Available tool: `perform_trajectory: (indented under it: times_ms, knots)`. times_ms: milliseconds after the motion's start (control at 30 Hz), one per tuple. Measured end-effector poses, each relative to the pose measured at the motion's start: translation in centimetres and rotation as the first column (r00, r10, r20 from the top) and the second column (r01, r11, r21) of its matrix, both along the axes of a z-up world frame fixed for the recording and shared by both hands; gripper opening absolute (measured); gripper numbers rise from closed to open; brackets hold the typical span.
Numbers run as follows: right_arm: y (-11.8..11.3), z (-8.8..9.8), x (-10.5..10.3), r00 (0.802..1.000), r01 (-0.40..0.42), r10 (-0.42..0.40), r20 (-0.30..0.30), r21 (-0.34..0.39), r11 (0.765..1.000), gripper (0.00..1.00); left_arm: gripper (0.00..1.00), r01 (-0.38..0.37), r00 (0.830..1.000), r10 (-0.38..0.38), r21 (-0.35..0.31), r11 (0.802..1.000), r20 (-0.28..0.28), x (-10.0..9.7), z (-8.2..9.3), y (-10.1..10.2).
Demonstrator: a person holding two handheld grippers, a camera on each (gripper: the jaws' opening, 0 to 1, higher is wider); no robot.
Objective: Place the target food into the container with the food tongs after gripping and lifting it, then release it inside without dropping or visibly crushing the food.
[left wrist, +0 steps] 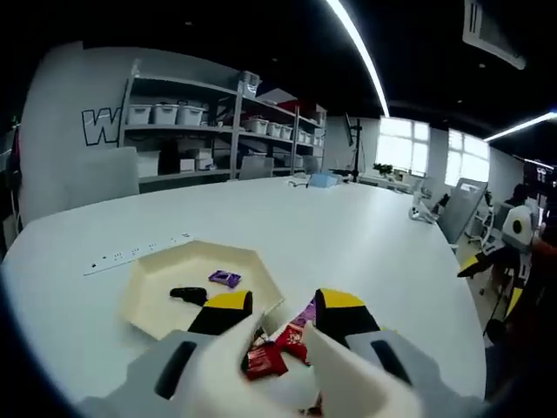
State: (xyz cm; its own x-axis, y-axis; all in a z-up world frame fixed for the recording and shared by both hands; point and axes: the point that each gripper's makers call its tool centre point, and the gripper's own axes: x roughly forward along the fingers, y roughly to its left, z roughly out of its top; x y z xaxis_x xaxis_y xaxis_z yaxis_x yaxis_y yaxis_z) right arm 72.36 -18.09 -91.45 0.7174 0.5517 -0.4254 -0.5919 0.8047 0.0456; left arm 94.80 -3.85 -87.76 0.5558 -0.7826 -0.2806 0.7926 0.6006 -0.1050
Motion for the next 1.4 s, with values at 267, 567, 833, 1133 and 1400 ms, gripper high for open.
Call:
perform_trajectory:
  times_ms: [267, 567, 833, 1133, 1400]
  knots:
    - [0.3, 0.1, -0.4, 1.0, -0.01, 0.01, 0.003, -0.003, 1.0, 0.79, 0.27, 0.047, 0.999, -0.047, 0.024, 0.999, -0.027, -1.8, -1.7, -0.1]
    - [0.6, 0.1, -0.7, 1.0, -0.018, 0.018, 0.002, -0.004, 1.0, 0.79, 0.28, 0.091, 0.994, -0.09, 0.01, 0.996, -0.067, -3.5, -2.6, -0.7]
    - [0.7, 0.0, -1.0, 1.0, -0.024, 0.024, -0.003, -0.009, 1.0, 0.79, 0.28, 0.105, 0.991, -0.103, 0.019, 0.994, -0.088, -4.4, -3.9, -0.9]
    - [0.4, 0.2, -1.1, 1.0, -0.021, 0.021, 0.001, -0.015, 1.0, 0.79, 0.28, 0.106, 0.989, -0.101, 0.046, 0.993, -0.11, -4.4, -5.3, -1.1]
    - [0.0, -0.2, -1.3, 1.0, -0.014, 0.014, -0.013, -0.015, 1.0, 0.78, 0.26, 0.092, 0.985, -0.087, 0.025, 0.995, -0.147, -4.2, -5.8, -0.9]
